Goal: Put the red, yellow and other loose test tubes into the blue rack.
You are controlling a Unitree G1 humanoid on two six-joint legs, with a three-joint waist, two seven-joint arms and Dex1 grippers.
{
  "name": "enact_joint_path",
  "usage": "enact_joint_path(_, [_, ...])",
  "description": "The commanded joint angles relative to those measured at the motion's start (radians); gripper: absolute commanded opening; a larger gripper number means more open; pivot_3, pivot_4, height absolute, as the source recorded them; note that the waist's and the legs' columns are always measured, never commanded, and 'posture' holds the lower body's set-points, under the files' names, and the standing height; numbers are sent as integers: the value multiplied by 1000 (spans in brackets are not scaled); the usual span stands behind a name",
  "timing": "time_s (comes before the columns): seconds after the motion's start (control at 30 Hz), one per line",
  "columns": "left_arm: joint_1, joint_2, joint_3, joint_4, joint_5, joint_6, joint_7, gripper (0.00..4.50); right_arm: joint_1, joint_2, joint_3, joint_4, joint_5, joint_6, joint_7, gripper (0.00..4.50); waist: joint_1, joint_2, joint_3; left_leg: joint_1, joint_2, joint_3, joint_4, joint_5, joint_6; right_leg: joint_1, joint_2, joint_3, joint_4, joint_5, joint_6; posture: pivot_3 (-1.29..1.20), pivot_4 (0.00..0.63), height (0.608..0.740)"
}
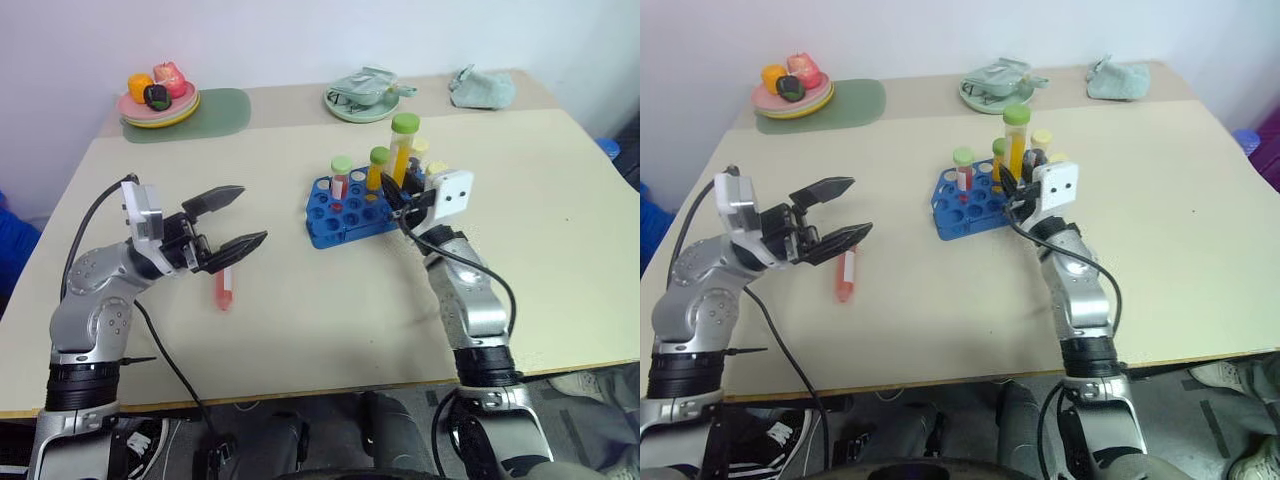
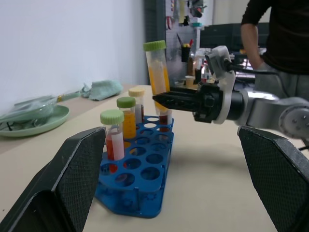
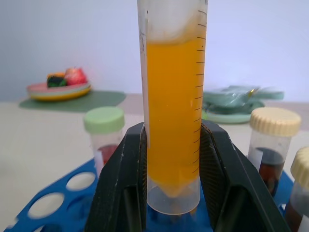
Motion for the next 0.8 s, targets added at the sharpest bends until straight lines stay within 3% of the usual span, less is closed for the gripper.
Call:
enact_joint_path(0.03, [-16,17,19,-6,-4,-9,-9,4500,-23,22,1,81,-50,-139,-38,927,-4,0,0,0,0,0,0,0,0,0,0,0,0,0,0,0,150,740])
enact_joint_path(0.8, [-1,42,30,-27,-14,12,-15,4500,-67,53,15,341,-53,-314,-6,927,-29,0,0,1,1,0,-1,0,0,0,1,0,0,0,0,0,150,740])
